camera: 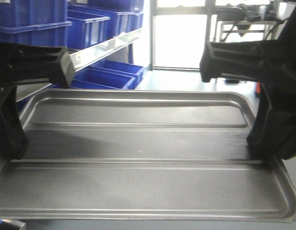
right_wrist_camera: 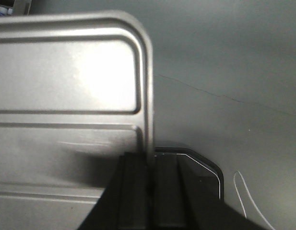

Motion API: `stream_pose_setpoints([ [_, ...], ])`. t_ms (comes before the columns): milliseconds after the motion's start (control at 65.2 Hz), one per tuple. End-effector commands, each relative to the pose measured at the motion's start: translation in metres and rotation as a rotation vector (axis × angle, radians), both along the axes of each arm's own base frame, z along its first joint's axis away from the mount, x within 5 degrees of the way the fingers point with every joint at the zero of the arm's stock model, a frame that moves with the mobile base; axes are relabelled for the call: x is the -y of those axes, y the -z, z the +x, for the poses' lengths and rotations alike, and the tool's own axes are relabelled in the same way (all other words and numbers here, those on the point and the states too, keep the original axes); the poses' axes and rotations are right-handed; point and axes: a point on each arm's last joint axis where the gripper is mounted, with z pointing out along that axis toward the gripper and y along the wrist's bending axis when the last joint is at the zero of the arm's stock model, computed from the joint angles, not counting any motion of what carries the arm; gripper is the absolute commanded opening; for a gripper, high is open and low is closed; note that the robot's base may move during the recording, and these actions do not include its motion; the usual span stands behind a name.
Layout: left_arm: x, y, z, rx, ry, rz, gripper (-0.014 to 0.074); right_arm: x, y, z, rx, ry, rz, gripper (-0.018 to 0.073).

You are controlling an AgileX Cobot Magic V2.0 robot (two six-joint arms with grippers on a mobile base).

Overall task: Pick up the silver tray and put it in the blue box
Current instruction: 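Turn the base while holding the tray level in both grippers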

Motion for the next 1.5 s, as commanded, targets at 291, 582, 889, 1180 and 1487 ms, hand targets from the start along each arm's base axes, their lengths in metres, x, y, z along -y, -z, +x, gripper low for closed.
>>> stream_pose_setpoints([
  [291,0.0039,-0.0151,0.0001,0.051,0.017,-0.069,-0.0006,-0.0035,-0.0164,0.0030,0.070,-0.014,0.070,0.0053],
  [582,0.0039,-0.0151,0.0001,0.051,0.017,-0.069,-0.0006,-0.0035,-0.0164,0.0030,0.070,-0.014,0.070,0.0053],
  [889,0.0039,-0.0151,0.0001,0.051,0.017,-0.069,-0.0006,-0.0035,-0.0164,0.0030,0.070,-0.014,0.070,0.0053],
  [1180,0.0039,-0.0151,0.0001,0.051,0.017,-0.069,-0.0006,-0.0035,-0.0164,0.0030,0.070,-0.014,0.070,0.0053],
  [1487,0.0039,-0.0151,0.0001,0.051,0.017,-0.069,-0.0006,-0.0035,-0.0164,0.0030,0.070,-0.014,0.070,0.0053],
])
